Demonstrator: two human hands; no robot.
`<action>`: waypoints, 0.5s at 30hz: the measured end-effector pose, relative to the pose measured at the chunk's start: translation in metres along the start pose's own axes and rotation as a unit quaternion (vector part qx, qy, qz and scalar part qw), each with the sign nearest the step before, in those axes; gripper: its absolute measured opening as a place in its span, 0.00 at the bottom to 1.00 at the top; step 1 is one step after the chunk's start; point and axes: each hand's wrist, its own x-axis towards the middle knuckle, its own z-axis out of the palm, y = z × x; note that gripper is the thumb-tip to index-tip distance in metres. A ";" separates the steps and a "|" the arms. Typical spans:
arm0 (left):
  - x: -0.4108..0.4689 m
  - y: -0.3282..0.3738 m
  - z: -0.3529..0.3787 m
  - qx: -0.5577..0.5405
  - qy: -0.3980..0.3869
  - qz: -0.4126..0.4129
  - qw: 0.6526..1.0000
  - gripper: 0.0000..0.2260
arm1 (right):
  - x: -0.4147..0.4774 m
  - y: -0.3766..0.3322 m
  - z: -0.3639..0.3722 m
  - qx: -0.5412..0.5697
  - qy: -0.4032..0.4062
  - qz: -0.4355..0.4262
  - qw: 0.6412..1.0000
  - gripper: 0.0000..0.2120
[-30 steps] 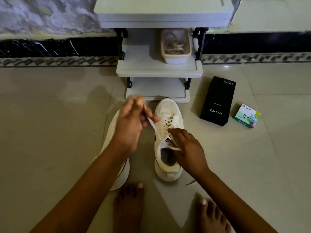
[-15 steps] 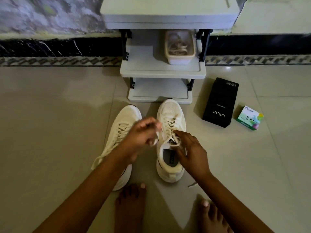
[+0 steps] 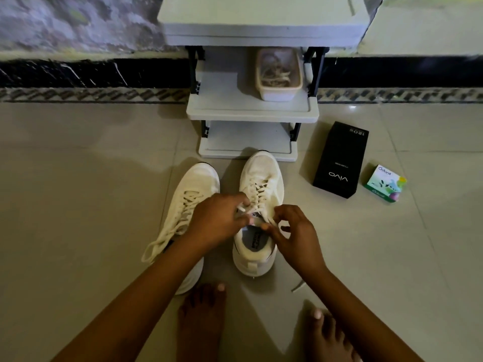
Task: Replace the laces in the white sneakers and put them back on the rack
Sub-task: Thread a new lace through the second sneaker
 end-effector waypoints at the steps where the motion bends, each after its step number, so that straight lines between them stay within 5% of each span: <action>1: 0.001 -0.002 0.008 0.026 0.001 0.005 1.000 0.15 | 0.003 0.000 -0.002 0.011 -0.014 0.011 1.000 0.09; 4: 0.004 -0.005 0.018 0.045 0.021 0.003 0.999 0.14 | 0.012 -0.004 -0.013 0.125 -0.047 0.114 0.984 0.04; 8: 0.002 -0.002 0.024 0.065 0.035 0.005 0.997 0.13 | 0.021 -0.009 -0.028 0.293 -0.093 0.239 0.921 0.09; 15: 0.003 -0.002 0.018 0.072 -0.043 0.010 0.996 0.14 | 0.018 -0.025 -0.061 0.057 -0.216 0.219 0.950 0.15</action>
